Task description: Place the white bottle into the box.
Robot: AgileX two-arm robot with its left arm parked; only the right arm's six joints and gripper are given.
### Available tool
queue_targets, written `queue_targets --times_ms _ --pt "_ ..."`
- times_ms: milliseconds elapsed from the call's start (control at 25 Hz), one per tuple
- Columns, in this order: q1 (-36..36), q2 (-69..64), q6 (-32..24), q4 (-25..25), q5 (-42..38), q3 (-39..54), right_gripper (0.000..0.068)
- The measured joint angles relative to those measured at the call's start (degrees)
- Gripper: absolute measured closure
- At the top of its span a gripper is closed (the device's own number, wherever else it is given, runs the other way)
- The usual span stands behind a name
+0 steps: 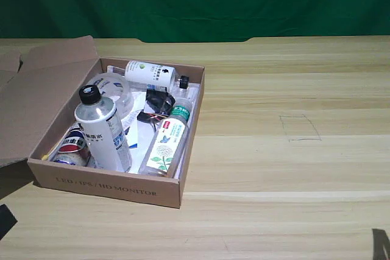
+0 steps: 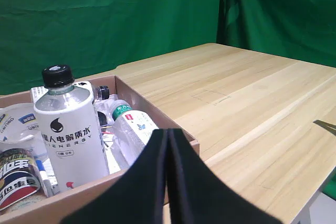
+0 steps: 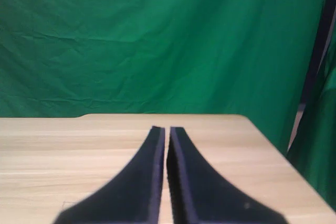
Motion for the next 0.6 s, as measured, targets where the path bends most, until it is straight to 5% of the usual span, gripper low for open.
queue_targets --times_ms 240,600 --pt "-23.9 -2.4 2.2 -2.8 -20.1 5.3 0.0680" --pt "-25.5 -13.3 6.6 -3.0 -22.8 13.7 0.0680"
